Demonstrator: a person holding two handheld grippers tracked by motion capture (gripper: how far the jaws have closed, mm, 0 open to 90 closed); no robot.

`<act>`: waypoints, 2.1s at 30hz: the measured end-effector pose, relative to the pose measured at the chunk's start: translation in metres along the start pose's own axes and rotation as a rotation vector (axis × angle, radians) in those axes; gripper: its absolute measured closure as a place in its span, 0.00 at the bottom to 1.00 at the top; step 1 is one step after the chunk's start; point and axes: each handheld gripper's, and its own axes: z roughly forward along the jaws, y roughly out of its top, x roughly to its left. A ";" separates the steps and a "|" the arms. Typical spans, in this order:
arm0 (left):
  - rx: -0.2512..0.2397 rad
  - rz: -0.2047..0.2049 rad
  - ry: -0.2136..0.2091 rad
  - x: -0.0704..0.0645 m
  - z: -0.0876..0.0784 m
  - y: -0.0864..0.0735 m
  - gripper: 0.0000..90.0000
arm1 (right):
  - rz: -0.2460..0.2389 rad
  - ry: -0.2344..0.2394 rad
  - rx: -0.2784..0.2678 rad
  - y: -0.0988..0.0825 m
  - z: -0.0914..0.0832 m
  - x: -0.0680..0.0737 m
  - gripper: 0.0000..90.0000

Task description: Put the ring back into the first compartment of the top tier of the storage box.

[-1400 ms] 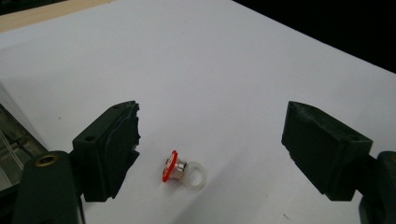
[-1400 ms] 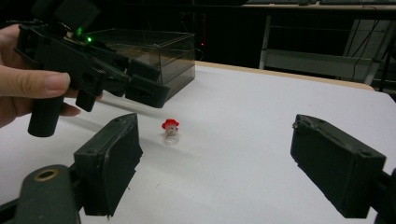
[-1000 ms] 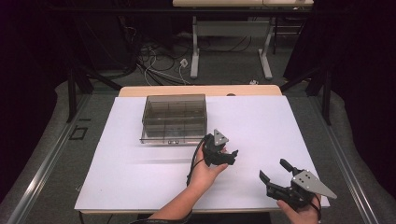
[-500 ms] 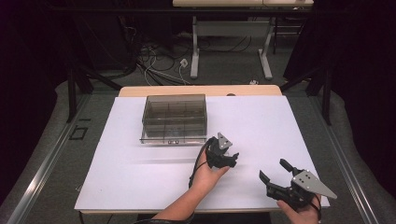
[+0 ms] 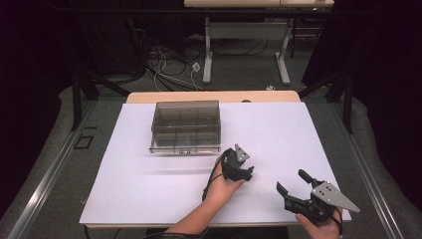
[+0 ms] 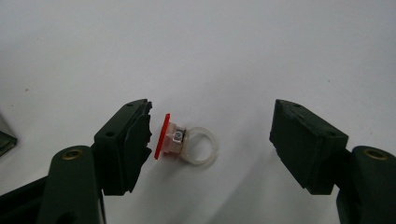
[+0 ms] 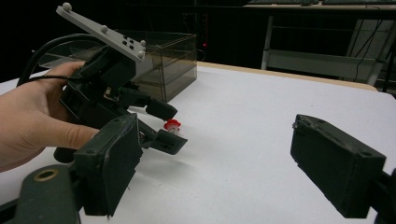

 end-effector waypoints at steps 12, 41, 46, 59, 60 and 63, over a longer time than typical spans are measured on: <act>0.033 -0.006 -0.002 0.002 0.004 -0.003 0.41 | -0.005 0.006 0.000 0.000 0.000 -0.001 0.17; 0.040 -0.009 -0.016 0.009 0.001 -0.003 0.67 | -0.004 0.009 0.010 0.000 0.000 0.000 0.17; 0.035 -0.018 -0.034 0.011 -0.002 -0.002 0.73 | -0.004 0.008 0.009 0.000 0.000 0.000 0.17; 0.039 -0.050 -0.064 0.013 -0.002 -0.002 0.84 | -0.004 0.008 0.012 0.000 0.000 0.000 0.17; 0.039 -0.050 -0.064 0.013 -0.002 -0.002 0.84 | -0.004 0.008 0.012 0.000 0.000 0.000 0.17; 0.042 -0.049 -0.065 0.013 -0.002 -0.002 0.84 | -0.005 0.006 0.011 0.000 0.000 0.000 0.17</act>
